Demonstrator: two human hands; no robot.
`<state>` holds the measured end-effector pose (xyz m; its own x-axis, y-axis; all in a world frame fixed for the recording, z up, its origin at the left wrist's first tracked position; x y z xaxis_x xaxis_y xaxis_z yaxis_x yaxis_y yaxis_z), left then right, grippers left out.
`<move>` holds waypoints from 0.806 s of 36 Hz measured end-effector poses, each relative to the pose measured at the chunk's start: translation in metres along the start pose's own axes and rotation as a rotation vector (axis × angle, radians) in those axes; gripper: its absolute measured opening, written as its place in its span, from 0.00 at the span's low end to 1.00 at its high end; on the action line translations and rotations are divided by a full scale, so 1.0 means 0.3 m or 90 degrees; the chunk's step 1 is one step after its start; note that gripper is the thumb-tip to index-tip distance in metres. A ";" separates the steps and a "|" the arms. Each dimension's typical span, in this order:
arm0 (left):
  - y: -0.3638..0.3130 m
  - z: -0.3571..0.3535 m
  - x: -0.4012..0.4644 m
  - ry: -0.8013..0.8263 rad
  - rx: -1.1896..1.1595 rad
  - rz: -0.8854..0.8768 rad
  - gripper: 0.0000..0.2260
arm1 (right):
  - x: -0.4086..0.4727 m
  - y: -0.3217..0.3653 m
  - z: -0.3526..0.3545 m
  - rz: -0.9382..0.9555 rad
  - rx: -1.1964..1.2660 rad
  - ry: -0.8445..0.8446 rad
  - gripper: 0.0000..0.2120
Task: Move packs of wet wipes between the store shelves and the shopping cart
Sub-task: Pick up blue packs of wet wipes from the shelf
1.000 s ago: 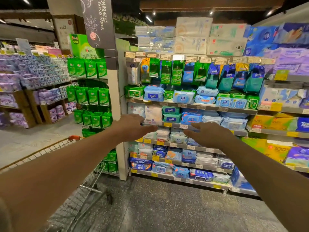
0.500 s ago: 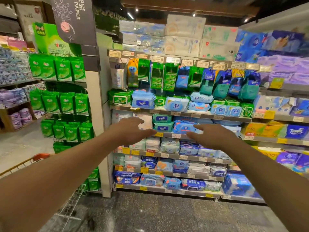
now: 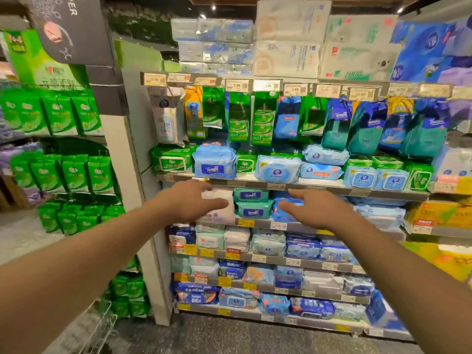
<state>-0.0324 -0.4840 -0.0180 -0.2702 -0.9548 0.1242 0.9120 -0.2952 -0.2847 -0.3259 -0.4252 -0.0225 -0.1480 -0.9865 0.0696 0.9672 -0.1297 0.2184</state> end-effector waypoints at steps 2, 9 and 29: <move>-0.008 -0.006 0.063 -0.002 -0.007 -0.002 0.49 | 0.076 -0.017 0.000 0.009 -0.002 -0.003 0.38; -0.031 -0.055 0.256 0.020 0.014 -0.024 0.39 | 0.289 -0.069 -0.035 0.004 0.029 0.001 0.38; 0.003 -0.278 0.896 0.056 -0.138 -0.090 0.34 | 0.776 -0.162 -0.115 -0.113 0.069 -0.032 0.36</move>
<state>-0.1301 -0.7440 -0.0643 -0.4247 -0.9001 0.0973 0.7785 -0.4180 -0.4682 -0.4004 -0.6519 -0.0505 -0.3270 -0.9426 0.0680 0.8976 -0.2872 0.3343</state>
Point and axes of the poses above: each hand's wrist, its own x-axis towards the middle knuckle, its own z-axis out of the back of the hand, y = z × x, the point moved 3 cm from there along x, towards the middle knuckle, and after that the axes turned 5 degrees about -y, right-handed, at the moved point
